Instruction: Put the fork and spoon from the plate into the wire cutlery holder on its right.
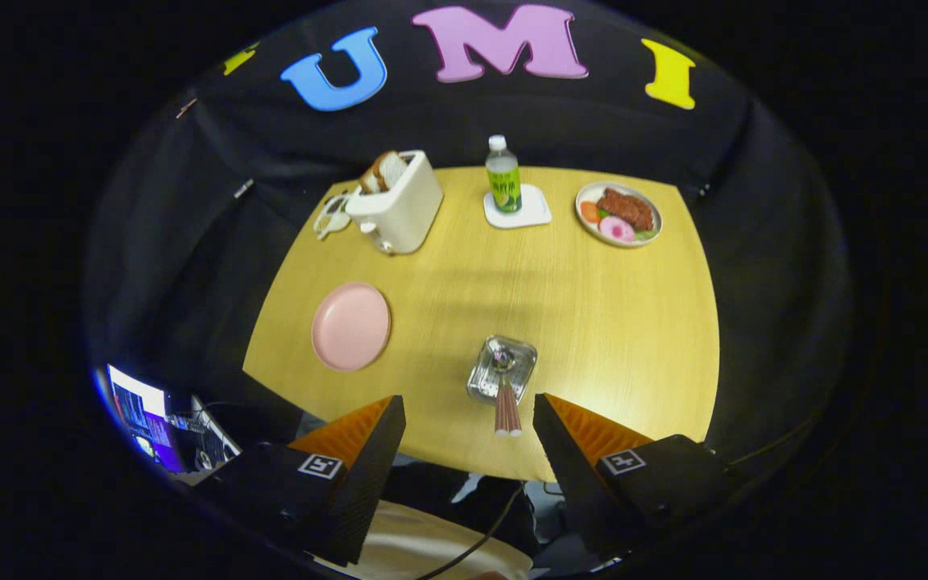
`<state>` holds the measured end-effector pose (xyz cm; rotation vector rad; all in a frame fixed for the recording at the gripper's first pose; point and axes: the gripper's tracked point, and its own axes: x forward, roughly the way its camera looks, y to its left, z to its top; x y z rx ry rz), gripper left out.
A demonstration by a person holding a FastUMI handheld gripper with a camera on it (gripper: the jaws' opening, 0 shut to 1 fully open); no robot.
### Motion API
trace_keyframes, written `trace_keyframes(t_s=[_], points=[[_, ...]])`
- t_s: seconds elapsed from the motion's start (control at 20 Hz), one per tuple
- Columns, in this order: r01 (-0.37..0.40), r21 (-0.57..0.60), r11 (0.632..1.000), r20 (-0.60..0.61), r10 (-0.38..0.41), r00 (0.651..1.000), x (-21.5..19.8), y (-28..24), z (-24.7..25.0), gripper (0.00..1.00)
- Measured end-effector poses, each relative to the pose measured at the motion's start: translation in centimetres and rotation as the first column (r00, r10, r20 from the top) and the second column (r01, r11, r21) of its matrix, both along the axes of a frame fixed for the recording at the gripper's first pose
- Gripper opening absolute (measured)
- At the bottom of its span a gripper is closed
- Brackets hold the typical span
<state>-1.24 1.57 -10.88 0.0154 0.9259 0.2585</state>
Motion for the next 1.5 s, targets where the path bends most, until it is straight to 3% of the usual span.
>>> trace_keyframes(t_s=[0.15,0.3,0.65,0.75,0.95,1.25,1.5], points=[[0.031,0.013,0.999,0.229,-0.033,0.973,1.0,1.3,5.1,0.99],[0.035,0.051,0.998,0.426,-0.053,0.903,0.7,3.3,10.7,0.99],[0.117,0.034,0.992,0.779,-0.100,0.619,0.9,5.8,19.9,0.99],[0.122,0.032,0.992,0.814,-0.096,0.572,0.4,6.6,20.6,0.99],[0.097,0.043,0.994,0.830,-0.089,0.550,-0.4,7.7,19.9,0.99],[0.069,0.057,0.996,0.811,-0.087,0.579,-1.0,8.2,16.4,0.99],[0.075,0.064,0.995,0.816,-0.095,0.571,-1.0,8.2,15.1,0.99]])
